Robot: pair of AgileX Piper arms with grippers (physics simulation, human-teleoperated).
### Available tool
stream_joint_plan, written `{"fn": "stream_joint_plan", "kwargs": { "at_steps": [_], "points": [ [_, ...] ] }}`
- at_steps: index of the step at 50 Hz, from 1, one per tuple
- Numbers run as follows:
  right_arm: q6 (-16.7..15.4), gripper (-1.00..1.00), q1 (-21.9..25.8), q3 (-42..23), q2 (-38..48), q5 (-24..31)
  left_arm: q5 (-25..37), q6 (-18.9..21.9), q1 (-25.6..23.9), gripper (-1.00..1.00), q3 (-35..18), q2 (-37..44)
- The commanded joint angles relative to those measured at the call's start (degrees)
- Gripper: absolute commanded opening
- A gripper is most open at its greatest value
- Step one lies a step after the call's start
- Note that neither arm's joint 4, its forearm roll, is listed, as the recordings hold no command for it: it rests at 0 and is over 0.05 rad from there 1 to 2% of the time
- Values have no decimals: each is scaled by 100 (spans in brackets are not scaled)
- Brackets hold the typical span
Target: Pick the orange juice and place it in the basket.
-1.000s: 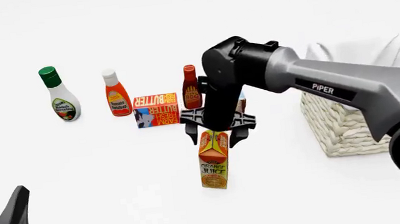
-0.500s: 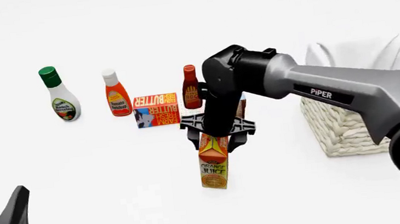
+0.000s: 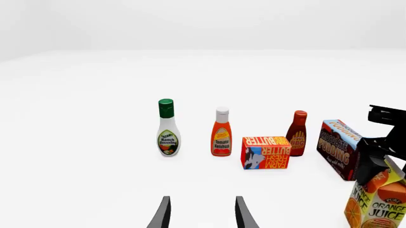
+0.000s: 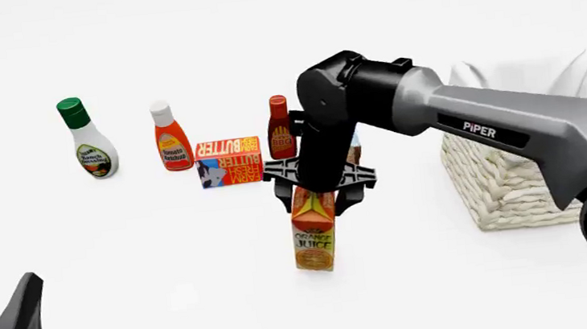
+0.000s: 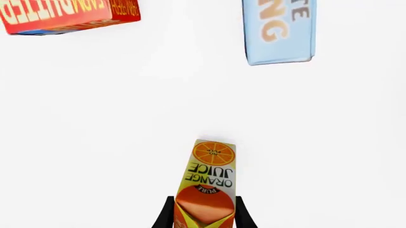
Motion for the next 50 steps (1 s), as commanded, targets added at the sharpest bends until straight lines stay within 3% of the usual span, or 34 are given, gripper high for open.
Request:
{"fn": "stream_joint_plan", "kwargs": {
  "at_steps": [1, 6, 17, 23, 33, 43, 46, 50],
  "points": [
    [46, -100, 28, -292, -166, 303, -2, 1, -1, 100, 4, -4],
    [112, -100, 101, -186, -328, 305, 3, 1, 0, 100, 3, -8],
    [-82, -100, 17, 9, -582, 306, 9, 1, 0, 100, 3, -14],
    [13, -100, 195, 128, -776, 306, 9, 1, 0, 100, 1, -14],
    [-197, -100, 57, 322, -1024, 306, 10, 1, 0, 100, 0, -13],
    [-195, -100, 122, 374, -1327, 306, 9, 0, 0, 100, 0, -14],
    [-347, -100, -2, 453, -1425, 306, 10, 1, 1, 100, 0, -13],
    [-265, -100, 119, 399, -1506, 306, 10, 1, 0, 100, 0, -13]
  ]
}}
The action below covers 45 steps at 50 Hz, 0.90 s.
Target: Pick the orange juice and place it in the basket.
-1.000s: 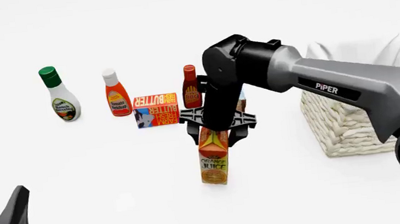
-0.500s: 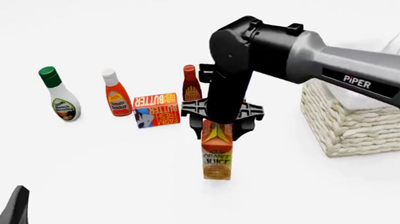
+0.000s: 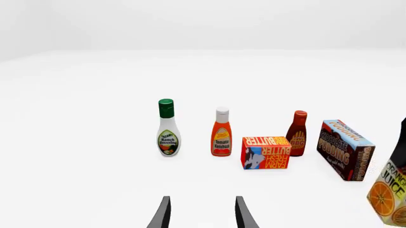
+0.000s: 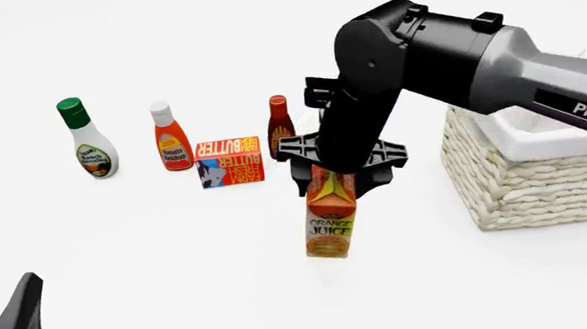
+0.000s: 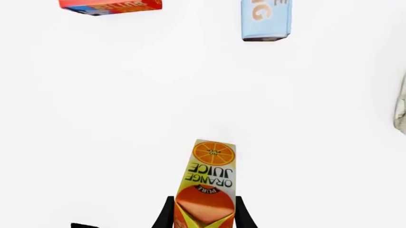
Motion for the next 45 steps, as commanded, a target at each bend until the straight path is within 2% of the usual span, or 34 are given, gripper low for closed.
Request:
{"fn": "stream_joint_plan", "kwargs": {
  "at_steps": [1, 11, 20, 28, 34, 45],
  "points": [
    [47, -100, 31, 50, -352, 0, -2, 1, -2, 100, 5, -4],
    [-69, -100, 1, 1, -510, 0, -3, 3, -1, 100, 5, -4],
    [-310, -100, -167, 1, -617, 0, -2, 3, -1, 100, 5, -4],
    [-714, -100, -488, -40, -805, 0, -3, 2, -3, 100, 5, -4],
    [-860, -100, -592, -115, -916, 0, -3, 2, -2, 100, 5, -4],
    [-1340, -100, -971, -219, -1149, 0, -3, 1, -2, 100, 5, -4]
  ]
}}
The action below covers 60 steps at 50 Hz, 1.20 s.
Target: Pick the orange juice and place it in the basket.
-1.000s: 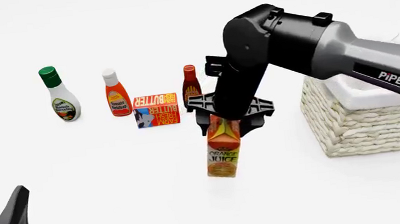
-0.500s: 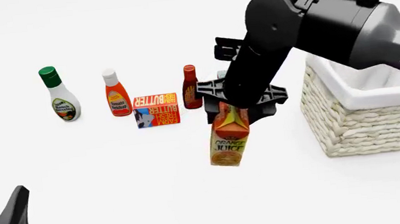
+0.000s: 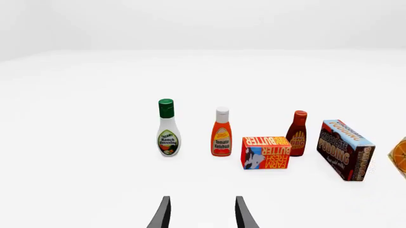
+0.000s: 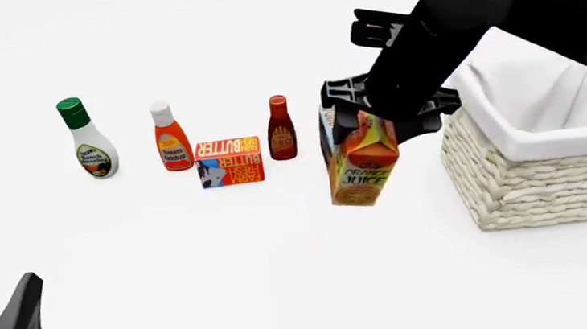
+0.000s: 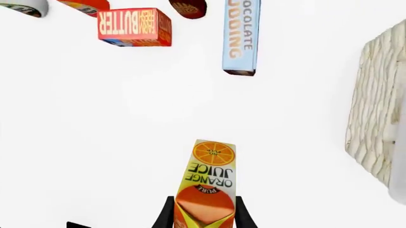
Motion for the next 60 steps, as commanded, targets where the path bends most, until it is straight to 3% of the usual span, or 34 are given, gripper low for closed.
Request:
{"fn": "stream_joint_plan", "kwargs": {
  "at_steps": [1, 60],
  "points": [
    [-281, -100, -286, -146, -243, 0, -3, 2, -1, 100, 5, -4],
    [-2177, -100, -1702, -1091, -1017, 0, -3, 2, -2, 100, 5, -4]
  ]
}}
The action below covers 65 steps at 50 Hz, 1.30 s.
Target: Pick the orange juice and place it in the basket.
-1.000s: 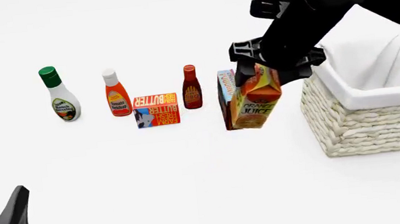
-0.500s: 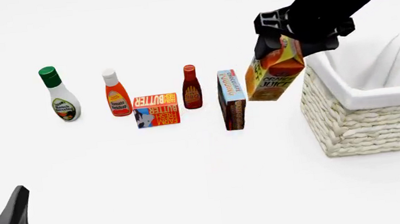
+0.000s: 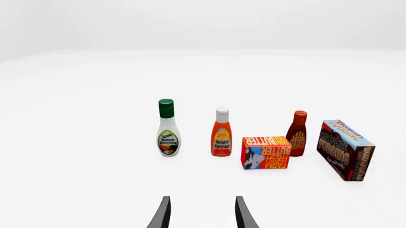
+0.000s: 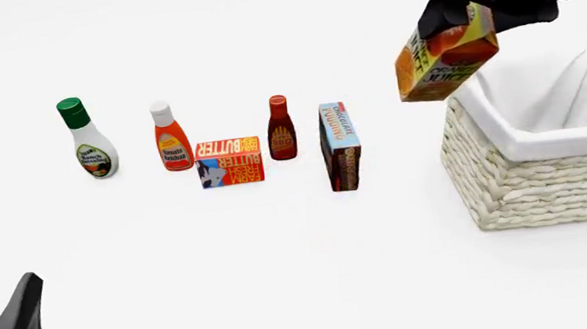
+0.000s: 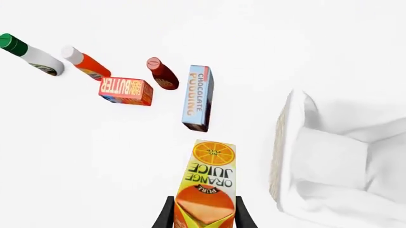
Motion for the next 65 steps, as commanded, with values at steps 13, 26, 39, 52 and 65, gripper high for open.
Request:
{"fn": "stream_joint_plan", "kwargs": {
  "at_steps": [13, 26, 39, 52, 65],
  "points": [
    [-498, -100, -344, -525, -198, 0, -3, 4, 0, 100, 5, -5],
    [-798, -100, -903, -377, -461, 0, -3, 3, -1, 100, 5, -5],
    [-956, -100, -1165, -436, -556, 0, -1, 0, -1, 100, 5, -2],
    [-1134, -100, -1590, -248, -694, 0, -3, 2, -1, 100, 5, -4],
    [-1131, -100, -1881, 42, -824, 0, -4, 3, 0, 100, 5, -5]
  ]
}}
